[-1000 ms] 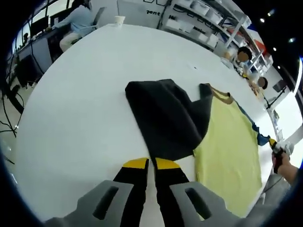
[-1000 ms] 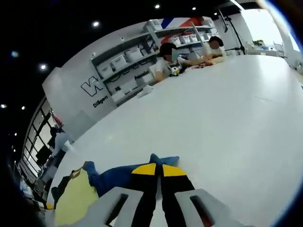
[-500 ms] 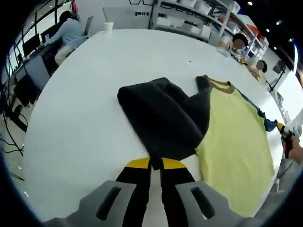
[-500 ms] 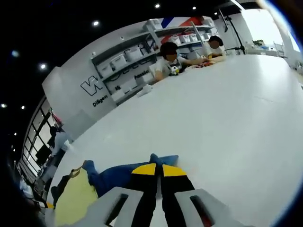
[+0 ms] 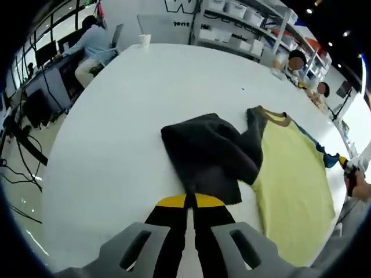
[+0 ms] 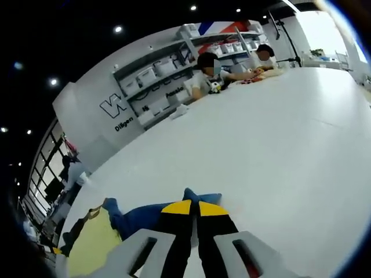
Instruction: Fold the garment on the visible template until the final outline fits inside the template.
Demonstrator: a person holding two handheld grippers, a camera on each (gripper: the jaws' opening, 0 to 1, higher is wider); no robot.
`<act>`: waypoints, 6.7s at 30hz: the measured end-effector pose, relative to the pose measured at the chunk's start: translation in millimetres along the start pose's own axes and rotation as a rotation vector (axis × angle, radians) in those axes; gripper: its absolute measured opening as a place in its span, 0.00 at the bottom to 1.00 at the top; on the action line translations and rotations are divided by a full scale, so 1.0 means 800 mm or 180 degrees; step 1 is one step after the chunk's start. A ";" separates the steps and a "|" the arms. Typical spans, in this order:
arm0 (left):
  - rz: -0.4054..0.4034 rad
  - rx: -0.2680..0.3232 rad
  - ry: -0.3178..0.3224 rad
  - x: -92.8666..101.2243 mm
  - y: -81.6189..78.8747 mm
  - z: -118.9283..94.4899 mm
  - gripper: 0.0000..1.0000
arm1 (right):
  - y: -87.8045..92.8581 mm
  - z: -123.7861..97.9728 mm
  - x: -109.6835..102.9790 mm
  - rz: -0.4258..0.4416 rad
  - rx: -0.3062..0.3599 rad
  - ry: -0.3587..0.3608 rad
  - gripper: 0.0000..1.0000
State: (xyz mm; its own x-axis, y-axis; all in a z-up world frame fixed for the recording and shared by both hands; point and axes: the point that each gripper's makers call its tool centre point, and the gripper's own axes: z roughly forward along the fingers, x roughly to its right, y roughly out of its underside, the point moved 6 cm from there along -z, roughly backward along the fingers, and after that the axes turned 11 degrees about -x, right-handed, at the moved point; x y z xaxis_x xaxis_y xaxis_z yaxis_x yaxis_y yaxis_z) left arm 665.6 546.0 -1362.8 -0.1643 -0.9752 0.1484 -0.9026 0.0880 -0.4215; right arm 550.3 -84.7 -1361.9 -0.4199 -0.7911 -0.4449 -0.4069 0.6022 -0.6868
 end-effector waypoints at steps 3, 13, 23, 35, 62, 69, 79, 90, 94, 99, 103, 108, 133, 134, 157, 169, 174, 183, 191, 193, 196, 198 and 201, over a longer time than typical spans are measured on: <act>0.0038 -0.0031 -0.0059 -0.019 0.001 -0.007 0.09 | -0.002 0.000 0.000 -0.0023 -0.0004 -0.0003 0.00; 0.0716 -0.0114 -0.0607 -0.083 -0.006 -0.029 0.09 | -0.011 0.006 0.001 -0.0074 -0.0021 -0.0005 0.00; 0.1265 0.0129 -0.1063 -0.121 -0.041 -0.054 0.09 | -0.013 0.010 -0.001 -0.0096 -0.0044 0.0000 0.00; 0.1827 0.0340 -0.1495 -0.136 -0.056 -0.080 0.09 | -0.013 0.010 0.001 -0.0083 -0.0063 -0.0012 0.00; 0.2022 -0.0158 -0.1549 -0.147 0.042 -0.066 0.08 | -0.009 0.000 0.020 -0.0145 -0.0125 0.0075 0.00; 0.2002 -0.0234 -0.1512 -0.144 0.058 -0.063 0.08 | 0.010 -0.006 0.026 -0.0061 -0.0176 0.0166 0.00; 0.1974 -0.0273 -0.1464 -0.140 0.069 -0.062 0.09 | 0.006 -0.009 0.034 -0.0312 -0.0256 0.0331 0.06; 0.1899 -0.0226 -0.1442 -0.139 0.066 -0.062 0.09 | 0.002 0.022 0.022 -0.1528 -0.0771 0.0219 0.20; 0.1874 -0.0220 -0.1436 -0.139 0.065 -0.062 0.09 | 0.010 0.028 0.016 -0.2243 -0.1031 0.0285 0.15; 0.1871 -0.0231 -0.1438 -0.139 0.065 -0.063 0.09 | 0.001 0.031 0.023 -0.2267 -0.0996 0.0399 0.00; 0.1873 -0.0240 -0.1435 -0.139 0.065 -0.063 0.08 | -0.006 0.030 0.036 -0.2288 -0.0989 0.0525 0.00; 0.1866 -0.0259 -0.1431 -0.139 0.067 -0.064 0.08 | -0.018 0.022 0.052 -0.2193 -0.0893 0.0684 0.00; 0.1849 -0.0295 -0.1414 -0.133 0.069 -0.062 0.08 | -0.032 0.043 0.068 -0.1695 -0.0983 0.0682 0.01; 0.1849 -0.0298 -0.1415 -0.134 0.069 -0.061 0.08 | -0.034 0.044 0.069 -0.1666 -0.0978 0.0675 0.02; 0.2039 -0.0578 -0.1448 -0.136 0.083 -0.055 0.08 | -0.066 0.044 0.107 -0.1721 -0.1022 0.0917 0.00; 0.2133 -0.0682 -0.1491 -0.140 0.077 -0.056 0.08 | -0.093 0.064 0.111 -0.2005 -0.1088 0.0895 0.00; 0.2148 -0.0699 -0.1523 -0.142 0.072 -0.053 0.08 | -0.095 0.071 0.111 -0.2053 -0.1129 0.0870 0.00; 0.2202 -0.0744 -0.1567 -0.147 0.061 -0.047 0.08 | -0.101 0.082 0.116 -0.2110 -0.1169 0.0880 0.00; 0.2294 -0.0855 -0.1466 -0.141 0.074 -0.040 0.09 | -0.098 0.088 0.118 -0.2044 -0.1247 0.0806 0.00; 0.2261 -0.0831 -0.1446 -0.138 0.077 -0.040 0.09 | -0.096 0.086 0.119 -0.2088 -0.1268 0.0821 0.00; 0.2183 -0.0824 -0.1399 -0.135 0.086 -0.041 0.09 | -0.093 0.082 0.118 -0.2032 -0.1251 0.0781 0.00; 0.2198 -0.0800 -0.1413 -0.135 0.089 -0.043 0.09 | -0.090 0.079 0.120 -0.1987 -0.1268 0.0765 0.00; 0.2161 -0.0774 -0.1431 -0.138 0.089 -0.047 0.14 | -0.086 0.074 0.122 -0.1919 -0.1272 0.0746 0.04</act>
State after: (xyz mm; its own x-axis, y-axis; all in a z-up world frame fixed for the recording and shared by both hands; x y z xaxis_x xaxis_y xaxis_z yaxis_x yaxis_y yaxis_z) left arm 604.8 667.8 -1375.5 -0.5738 -0.6786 -0.4585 -0.7343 0.6742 -0.0789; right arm 585.3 -209.4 -1391.7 -0.1748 -0.9789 0.1058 -0.8647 0.1012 -0.4920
